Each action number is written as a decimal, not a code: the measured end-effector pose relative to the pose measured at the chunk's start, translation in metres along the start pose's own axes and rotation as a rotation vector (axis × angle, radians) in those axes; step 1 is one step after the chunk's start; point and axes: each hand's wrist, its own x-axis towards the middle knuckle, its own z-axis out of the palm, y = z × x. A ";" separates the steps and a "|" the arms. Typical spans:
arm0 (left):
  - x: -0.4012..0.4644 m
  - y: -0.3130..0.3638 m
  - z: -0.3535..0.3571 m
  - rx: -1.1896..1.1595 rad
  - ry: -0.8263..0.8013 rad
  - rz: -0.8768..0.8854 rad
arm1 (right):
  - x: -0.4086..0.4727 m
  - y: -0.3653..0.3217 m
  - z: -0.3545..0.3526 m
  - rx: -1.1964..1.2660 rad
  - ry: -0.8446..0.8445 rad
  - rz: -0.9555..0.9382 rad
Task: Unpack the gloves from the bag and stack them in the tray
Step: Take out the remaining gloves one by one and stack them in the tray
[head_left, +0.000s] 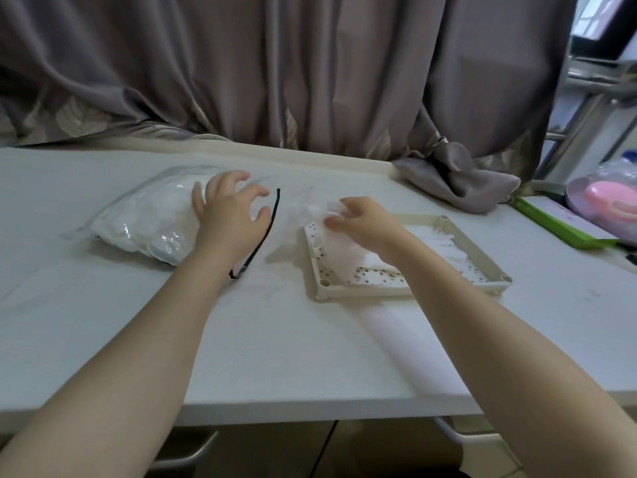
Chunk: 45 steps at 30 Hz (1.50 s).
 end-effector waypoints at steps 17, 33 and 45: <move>-0.002 0.079 -0.030 -0.842 -0.628 -0.044 | -0.040 0.026 -0.089 0.463 -0.247 -0.048; 0.012 0.165 -0.045 -0.955 -0.769 0.028 | -0.068 0.016 -0.106 0.425 -0.232 -0.272; 0.030 0.154 -0.005 -0.989 -0.661 -0.224 | -0.056 0.094 -0.148 0.628 -0.309 0.013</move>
